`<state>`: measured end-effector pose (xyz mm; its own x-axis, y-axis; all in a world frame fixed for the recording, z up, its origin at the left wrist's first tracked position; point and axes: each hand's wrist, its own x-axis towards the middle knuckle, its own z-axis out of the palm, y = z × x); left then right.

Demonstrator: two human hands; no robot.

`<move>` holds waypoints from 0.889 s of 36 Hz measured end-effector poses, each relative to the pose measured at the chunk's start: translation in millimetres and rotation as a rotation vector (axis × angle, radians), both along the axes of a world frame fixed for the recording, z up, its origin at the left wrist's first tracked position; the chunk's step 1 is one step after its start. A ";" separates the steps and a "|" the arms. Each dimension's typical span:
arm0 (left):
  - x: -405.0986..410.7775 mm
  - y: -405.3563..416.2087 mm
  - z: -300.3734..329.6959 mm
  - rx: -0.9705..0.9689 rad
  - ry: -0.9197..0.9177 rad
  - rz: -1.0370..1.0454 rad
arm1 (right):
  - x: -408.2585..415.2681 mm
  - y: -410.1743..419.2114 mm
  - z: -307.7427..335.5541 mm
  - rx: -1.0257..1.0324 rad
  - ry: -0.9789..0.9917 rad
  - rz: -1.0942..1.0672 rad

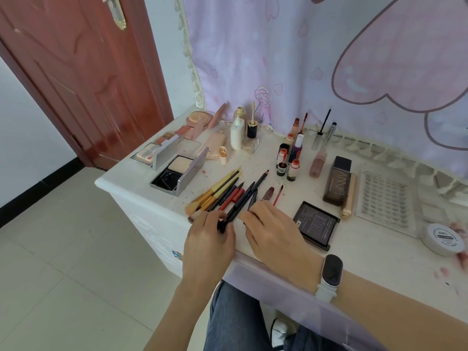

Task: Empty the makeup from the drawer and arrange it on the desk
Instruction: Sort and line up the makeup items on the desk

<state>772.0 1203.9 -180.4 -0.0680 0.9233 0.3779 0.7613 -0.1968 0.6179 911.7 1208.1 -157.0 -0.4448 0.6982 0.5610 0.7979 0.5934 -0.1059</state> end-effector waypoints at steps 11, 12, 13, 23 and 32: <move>-16.5 -3.8 7.7 0.059 -0.148 0.037 | 1.8 3.8 -6.3 -0.101 -0.056 -0.024; -16.1 -4.3 8.8 0.067 -0.156 0.034 | 4.0 4.2 -6.1 -0.110 -0.035 -0.030; -15.4 -4.9 9.8 0.070 -0.162 0.028 | 6.7 4.5 -5.7 -0.114 -0.018 -0.036; 11.3 9.0 18.2 -0.025 -0.118 -0.023 | 41.2 1.7 -4.3 -0.176 -0.011 -0.096; 33.8 26.5 18.9 -0.009 0.079 -0.124 | 51.2 -4.9 -8.5 -0.204 -0.013 -0.082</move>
<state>805.8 1230.5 -161.5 0.0761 0.9262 0.3692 0.7777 -0.2869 0.5593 963.0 1203.2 -165.5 -0.3880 0.8309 0.3987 0.8449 0.4935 -0.2063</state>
